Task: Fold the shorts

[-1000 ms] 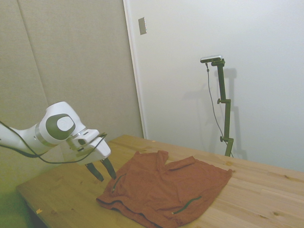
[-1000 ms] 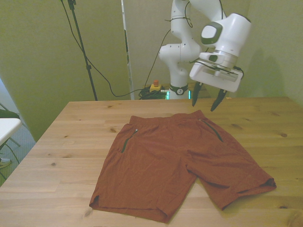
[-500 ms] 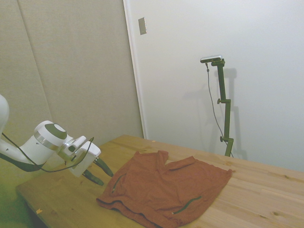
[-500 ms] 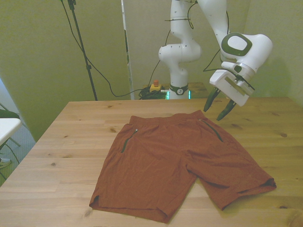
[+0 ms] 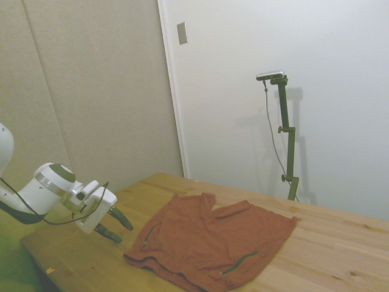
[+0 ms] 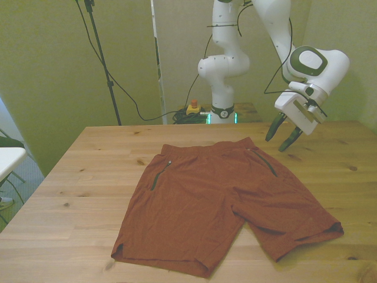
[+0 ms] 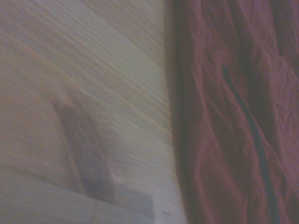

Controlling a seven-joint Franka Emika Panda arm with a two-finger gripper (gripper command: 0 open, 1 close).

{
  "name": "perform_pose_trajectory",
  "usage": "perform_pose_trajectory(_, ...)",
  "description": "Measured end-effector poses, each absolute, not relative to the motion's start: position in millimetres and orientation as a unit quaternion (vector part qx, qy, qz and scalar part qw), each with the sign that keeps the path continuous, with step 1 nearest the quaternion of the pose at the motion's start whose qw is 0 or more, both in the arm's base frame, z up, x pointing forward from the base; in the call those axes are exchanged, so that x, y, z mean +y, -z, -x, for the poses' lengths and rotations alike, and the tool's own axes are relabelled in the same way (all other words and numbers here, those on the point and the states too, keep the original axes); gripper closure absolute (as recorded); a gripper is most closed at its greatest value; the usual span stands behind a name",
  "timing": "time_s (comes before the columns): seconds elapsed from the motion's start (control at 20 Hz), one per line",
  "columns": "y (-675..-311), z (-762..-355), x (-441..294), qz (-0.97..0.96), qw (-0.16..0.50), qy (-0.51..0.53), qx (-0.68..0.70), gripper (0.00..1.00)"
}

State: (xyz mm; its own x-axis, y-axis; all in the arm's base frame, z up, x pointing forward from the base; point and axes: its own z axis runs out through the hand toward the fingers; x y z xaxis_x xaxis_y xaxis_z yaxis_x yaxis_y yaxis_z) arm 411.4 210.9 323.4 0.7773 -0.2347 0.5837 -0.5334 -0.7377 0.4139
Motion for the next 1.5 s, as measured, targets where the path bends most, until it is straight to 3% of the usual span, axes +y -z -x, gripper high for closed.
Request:
perform_pose_trajectory(0.75, -307.3, -425.6, 157.9, -0.862, 0.389, -0.226, -0.234, 0.0)
perform_pose_trajectory(0.8, -306.4, -424.4, 158.2, -0.861, 0.394, -0.224, -0.232, 1.0)
perform_pose_trajectory(1.5, -292.9, -419.4, 158.1, -0.858, 0.419, -0.206, -0.215, 1.0)
